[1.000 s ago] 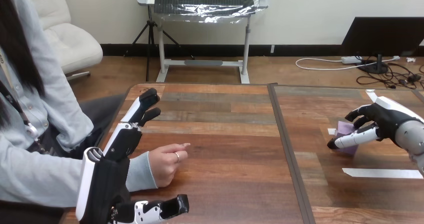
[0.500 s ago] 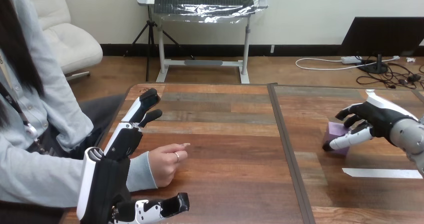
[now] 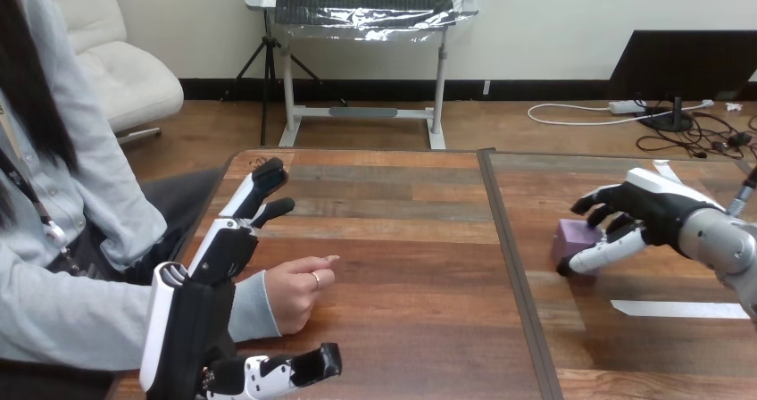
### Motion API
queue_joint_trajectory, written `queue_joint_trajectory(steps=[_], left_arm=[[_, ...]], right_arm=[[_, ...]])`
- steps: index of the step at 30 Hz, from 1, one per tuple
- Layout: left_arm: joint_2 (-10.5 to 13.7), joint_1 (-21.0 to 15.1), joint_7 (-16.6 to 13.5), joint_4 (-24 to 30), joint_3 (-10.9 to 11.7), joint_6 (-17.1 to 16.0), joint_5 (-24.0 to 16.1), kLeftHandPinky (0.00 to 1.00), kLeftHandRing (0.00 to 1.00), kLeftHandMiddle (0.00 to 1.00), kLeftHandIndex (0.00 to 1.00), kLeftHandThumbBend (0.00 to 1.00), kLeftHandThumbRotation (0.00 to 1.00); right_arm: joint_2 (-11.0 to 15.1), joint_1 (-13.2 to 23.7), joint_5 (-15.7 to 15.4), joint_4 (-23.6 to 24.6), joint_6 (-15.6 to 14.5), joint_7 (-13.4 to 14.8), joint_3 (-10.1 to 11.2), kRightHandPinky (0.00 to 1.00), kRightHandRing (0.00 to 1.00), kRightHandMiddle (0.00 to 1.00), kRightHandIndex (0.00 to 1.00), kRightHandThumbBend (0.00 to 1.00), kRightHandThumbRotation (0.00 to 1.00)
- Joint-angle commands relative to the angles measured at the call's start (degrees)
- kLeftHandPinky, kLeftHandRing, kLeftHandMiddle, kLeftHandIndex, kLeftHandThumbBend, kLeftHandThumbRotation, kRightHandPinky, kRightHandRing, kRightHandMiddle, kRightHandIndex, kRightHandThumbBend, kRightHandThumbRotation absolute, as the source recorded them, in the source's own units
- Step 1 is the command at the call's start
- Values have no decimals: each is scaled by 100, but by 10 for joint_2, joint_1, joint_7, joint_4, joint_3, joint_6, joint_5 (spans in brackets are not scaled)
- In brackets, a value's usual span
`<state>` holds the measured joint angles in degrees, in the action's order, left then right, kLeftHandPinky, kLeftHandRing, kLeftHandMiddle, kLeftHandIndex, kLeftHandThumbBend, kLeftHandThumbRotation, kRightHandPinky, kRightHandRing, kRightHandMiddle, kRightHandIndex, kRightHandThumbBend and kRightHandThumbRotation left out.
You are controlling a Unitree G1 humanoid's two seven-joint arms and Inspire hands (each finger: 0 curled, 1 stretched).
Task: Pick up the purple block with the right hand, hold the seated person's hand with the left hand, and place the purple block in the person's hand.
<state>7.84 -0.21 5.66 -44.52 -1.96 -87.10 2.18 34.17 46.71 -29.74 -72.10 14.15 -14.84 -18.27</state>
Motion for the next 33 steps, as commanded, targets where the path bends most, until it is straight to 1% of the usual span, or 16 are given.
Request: queue_joint_trajectory(steps=[1, 6, 10, 13, 19, 22, 25, 33], left_arm=[[0, -35, 4, 21, -15, 8, 13, 81, 91, 92, 87, 100, 50], [-3, -38, 5, 22, -11, 5, 13, 81, 91, 92, 87, 100, 50], [-3, -40, 6, 22, -12, 7, 14, 81, 91, 91, 87, 100, 50], [-7, -40, 4, 22, -1, 7, 5, 79, 90, 91, 87, 100, 51], [-6, -44, 6, 17, -1, 6, 5, 78, 90, 92, 87, 100, 52], [-5, -45, 7, 17, -6, 8, 9, 79, 90, 92, 87, 100, 52], [-8, -50, 6, 11, 1, 0, 4, 79, 90, 92, 87, 100, 52], [-7, -53, 7, 10, -4, 5, 10, 81, 91, 92, 87, 100, 51]], right_arm=[[4, -12, -5, 36, 10, -15, -13, 75, 80, 83, 85, 82, 33], [13, -26, 4, 66, 22, -28, -5, 73, 78, 82, 85, 82, 32], [18, -35, 9, 90, 20, -39, -1, 72, 78, 82, 85, 82, 30], [23, -43, 9, 111, 15, -44, 1, 71, 77, 81, 85, 83, 29], [34, -63, 12, 164, 0, -55, 8, 71, 76, 80, 85, 82, 28], [40, -73, 17, 188, -2, -58, 14, 72, 77, 81, 85, 82, 28], [45, -82, 21, 212, -7, -62, 20, 72, 77, 81, 84, 83, 28], [57, -104, 32, 281, -35, -77, 37, 72, 78, 82, 84, 82, 24]])
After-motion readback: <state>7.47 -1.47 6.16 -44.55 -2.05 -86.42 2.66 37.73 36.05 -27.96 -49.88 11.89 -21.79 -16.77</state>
